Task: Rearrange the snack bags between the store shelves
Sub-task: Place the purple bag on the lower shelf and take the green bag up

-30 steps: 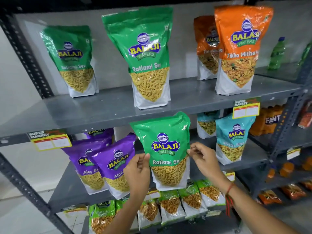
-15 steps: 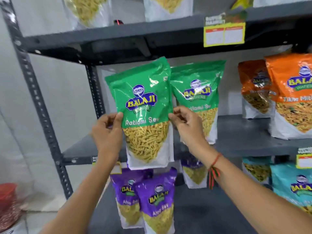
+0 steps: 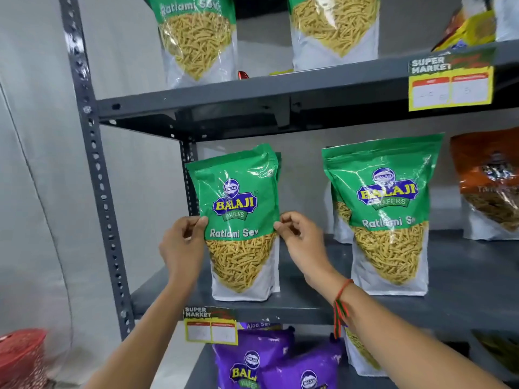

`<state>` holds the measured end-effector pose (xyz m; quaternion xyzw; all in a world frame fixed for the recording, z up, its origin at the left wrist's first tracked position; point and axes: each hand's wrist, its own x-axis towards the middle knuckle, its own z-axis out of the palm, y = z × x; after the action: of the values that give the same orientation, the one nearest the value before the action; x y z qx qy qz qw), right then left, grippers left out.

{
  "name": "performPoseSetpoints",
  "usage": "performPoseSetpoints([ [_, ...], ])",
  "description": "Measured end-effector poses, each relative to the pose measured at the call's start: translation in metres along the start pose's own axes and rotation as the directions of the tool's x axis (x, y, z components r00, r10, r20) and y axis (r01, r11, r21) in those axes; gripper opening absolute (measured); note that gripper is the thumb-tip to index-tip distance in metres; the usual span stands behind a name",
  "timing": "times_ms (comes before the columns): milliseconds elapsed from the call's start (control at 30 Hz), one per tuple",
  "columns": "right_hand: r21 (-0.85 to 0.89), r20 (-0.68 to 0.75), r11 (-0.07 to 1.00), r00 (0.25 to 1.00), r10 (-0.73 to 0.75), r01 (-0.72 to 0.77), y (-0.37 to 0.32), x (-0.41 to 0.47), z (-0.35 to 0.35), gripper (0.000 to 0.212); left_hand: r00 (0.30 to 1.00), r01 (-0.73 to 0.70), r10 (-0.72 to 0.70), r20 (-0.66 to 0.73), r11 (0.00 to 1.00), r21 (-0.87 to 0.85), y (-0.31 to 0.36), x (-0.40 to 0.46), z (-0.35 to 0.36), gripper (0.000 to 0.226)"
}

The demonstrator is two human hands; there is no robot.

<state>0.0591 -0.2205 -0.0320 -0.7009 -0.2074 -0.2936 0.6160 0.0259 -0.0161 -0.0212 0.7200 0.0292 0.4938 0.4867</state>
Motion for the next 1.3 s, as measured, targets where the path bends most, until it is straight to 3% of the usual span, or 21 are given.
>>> performPoseSetpoints([
  [100, 0.038, -0.003, 0.999, 1.0, 0.003, -0.003, 0.0, -0.005, -0.002, 0.011, 0.995, 0.039, -0.029, 0.092, 0.993, -0.108, -0.007, -0.001, -0.008, 0.032],
  [167, 0.083, 0.079, 0.993, 0.994, 0.076, -0.083, 0.003, -0.012, -0.007, 0.028, 0.964, 0.102, -0.066, 0.257, 0.987, -0.128, -0.013, -0.007, -0.017, 0.065],
  [233, 0.07, 0.227, 0.981, 0.96, 0.162, -0.182, 0.012, -0.019, -0.013, 0.061, 0.886, 0.136, -0.108, 0.452, 0.99, -0.029, -0.02, -0.015, -0.024, 0.102],
  [333, -0.087, 0.43, 0.966, 0.865, 0.257, -0.244, 0.022, -0.029, -0.015, 0.083, 0.801, 0.078, -0.169, 0.574, 0.981, 0.18, -0.027, -0.03, -0.027, 0.111],
  [400, -0.126, 0.499, 0.958, 0.818, 0.286, -0.258, 0.024, -0.034, -0.011, 0.071, 0.796, 0.013, -0.172, 0.58, 0.964, 0.267, -0.031, -0.037, -0.025, 0.103],
  [533, -0.164, 0.499, 0.956, 0.816, 0.292, -0.242, 0.026, -0.033, -0.003, 0.06, 0.794, 0.004, -0.184, 0.58, 0.955, 0.297, -0.038, -0.033, -0.023, 0.097],
  [667, -0.176, 0.478, 0.954, 0.826, 0.299, -0.243, 0.031, -0.025, 0.012, 0.078, 0.776, 0.087, -0.231, 0.587, 0.961, 0.263, -0.044, -0.02, -0.024, 0.109],
  [833, -0.112, 0.499, 0.957, 0.818, 0.287, -0.268, 0.039, -0.017, 0.031, 0.08, 0.759, 0.15, -0.265, 0.595, 0.96, 0.235, -0.053, -0.005, -0.027, 0.082],
  [967, -0.125, 0.471, 0.961, 0.837, 0.278, -0.249, 0.047, -0.015, 0.038, 0.096, 0.752, 0.173, -0.264, 0.604, 0.963, 0.207, -0.057, 0.001, -0.027, 0.1],
  [1067, -0.159, 0.45, 0.961, 0.849, 0.276, -0.229, 0.045, -0.021, 0.035, 0.097, 0.754, 0.176, -0.267, 0.6, 0.962, 0.207, -0.054, -0.004, -0.028, 0.096],
  [1200, -0.127, 0.242, 0.982, 0.956, 0.168, -0.14, 0.024, -0.04, 0.02, 0.089, 0.864, 0.148, -0.216, 0.454, 0.972, 0.181, -0.046, -0.024, -0.033, 0.109],
  [1300, -0.08, 0.089, 0.997, 0.996, -0.017, 0.024, 0.003, -0.074, -0.002, 0.063, 0.962, 0.108, -0.1, 0.255, 0.994, -0.019, -0.038, -0.059, -0.042, 0.088],
])
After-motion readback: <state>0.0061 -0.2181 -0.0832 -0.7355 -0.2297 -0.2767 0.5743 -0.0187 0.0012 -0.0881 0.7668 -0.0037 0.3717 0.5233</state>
